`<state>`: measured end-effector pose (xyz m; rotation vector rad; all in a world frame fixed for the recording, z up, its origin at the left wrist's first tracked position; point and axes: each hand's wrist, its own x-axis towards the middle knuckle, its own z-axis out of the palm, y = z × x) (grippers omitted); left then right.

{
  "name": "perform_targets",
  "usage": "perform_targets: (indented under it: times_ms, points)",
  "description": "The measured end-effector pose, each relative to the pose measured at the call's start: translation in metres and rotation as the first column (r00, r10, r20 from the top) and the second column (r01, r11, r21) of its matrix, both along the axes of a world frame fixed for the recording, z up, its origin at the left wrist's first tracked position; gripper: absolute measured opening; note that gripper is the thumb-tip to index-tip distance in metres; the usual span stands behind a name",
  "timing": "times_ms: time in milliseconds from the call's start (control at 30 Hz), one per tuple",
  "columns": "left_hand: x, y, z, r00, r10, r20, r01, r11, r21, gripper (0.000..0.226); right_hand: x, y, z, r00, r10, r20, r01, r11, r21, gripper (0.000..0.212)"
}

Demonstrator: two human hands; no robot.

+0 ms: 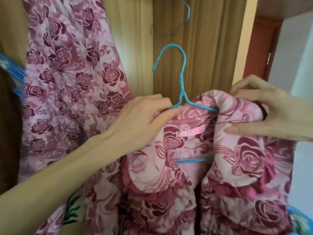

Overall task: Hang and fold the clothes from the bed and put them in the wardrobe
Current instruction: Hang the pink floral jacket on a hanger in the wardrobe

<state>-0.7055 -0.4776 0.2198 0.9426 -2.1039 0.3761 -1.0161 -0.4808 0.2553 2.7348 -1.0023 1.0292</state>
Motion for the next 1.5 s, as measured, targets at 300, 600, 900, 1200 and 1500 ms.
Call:
perform_targets:
  times_ms: [300, 600, 900, 1200, 1500]
  points:
    - [-0.046, -0.037, 0.035, 0.991, -0.091, -0.101, 0.072, 0.981, -0.181, 0.024, -0.009, 0.018, 0.017, 0.983, -0.172, 0.058, 0.171, 0.985, 0.018, 0.042]
    - [-0.086, -0.09, 0.071, 0.949, -0.057, -0.309, 0.047, 0.998, -0.038, 0.06, -0.018, 0.034, 0.056, 0.84, -0.521, 0.152, 0.537, 0.757, -0.372, 0.041]
    - [-0.114, -0.137, 0.077, 0.863, -0.145, -0.485, 0.142, 0.989, -0.043, 0.047, 0.006, 0.019, 0.07, 0.738, -0.647, 0.192, 0.642, 0.585, -0.495, 0.033]
    - [-0.117, -0.17, 0.108, 0.954, -0.098, -0.283, 0.094, 0.995, -0.03, 0.049, 0.001, -0.012, 0.084, 0.688, -0.68, 0.253, 0.704, 0.542, -0.459, 0.031]
    - [-0.097, -0.202, 0.135, 0.923, 0.114, -0.369, -0.14, 0.989, -0.045, 0.049, 0.032, -0.063, 0.12, 0.673, -0.669, 0.315, 0.732, 0.543, -0.411, 0.023]
